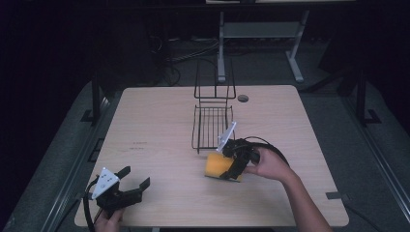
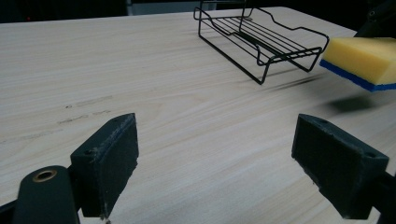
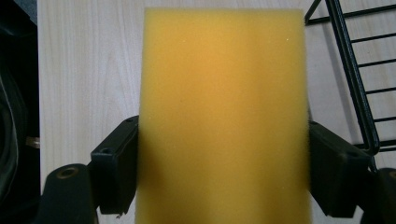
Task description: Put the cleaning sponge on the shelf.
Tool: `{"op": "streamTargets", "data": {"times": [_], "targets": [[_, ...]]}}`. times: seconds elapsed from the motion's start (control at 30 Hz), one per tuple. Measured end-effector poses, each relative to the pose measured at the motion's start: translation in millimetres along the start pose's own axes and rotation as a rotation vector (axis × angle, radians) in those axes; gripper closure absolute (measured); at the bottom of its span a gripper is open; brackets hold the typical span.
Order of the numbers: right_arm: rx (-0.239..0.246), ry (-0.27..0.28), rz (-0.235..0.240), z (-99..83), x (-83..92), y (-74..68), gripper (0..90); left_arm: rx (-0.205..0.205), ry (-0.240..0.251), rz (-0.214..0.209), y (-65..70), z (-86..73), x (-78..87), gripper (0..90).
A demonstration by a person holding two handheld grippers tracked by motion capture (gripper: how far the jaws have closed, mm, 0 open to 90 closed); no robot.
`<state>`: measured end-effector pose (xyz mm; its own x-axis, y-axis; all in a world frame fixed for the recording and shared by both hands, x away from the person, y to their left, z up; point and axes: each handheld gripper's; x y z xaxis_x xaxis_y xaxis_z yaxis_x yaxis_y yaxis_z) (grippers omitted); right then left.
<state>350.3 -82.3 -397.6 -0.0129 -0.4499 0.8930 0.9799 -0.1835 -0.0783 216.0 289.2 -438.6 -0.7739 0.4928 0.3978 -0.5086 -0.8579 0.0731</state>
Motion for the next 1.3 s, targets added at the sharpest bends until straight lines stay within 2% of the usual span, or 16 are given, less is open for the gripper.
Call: {"op": "streamTargets", "data": {"times": [0.7,0.8,1.13,1.3], "targets": [[-0.002,0.001,0.002,0.9,4.6,7.8,21.9,-0.002,0.000,0.001,0.2,0.1,0.0,14.0],[-0.004,0.014,0.007,1.2,5.0,10.1,21.9,-0.003,0.000,0.002,0.1,0.1,0.0,14.0],[-0.022,0.008,0.016,-0.8,4.0,15.3,22.0,-0.001,0.001,0.001,0.0,0.1,-0.2,14.0],[-0.008,-0.009,0.006,3.3,5.1,15.8,22.0,-0.003,-0.001,0.000,0.0,0.1,-0.3,14.0]]}}
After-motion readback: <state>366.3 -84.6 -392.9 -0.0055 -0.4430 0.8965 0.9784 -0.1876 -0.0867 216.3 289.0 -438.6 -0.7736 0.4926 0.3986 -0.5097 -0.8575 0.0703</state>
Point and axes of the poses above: each handheld gripper's, and its own axes: x roughly backward along the jaws, z roughly out of its top, y roughly to its right, and after that the axes turned 1 degree about -z, right-handed
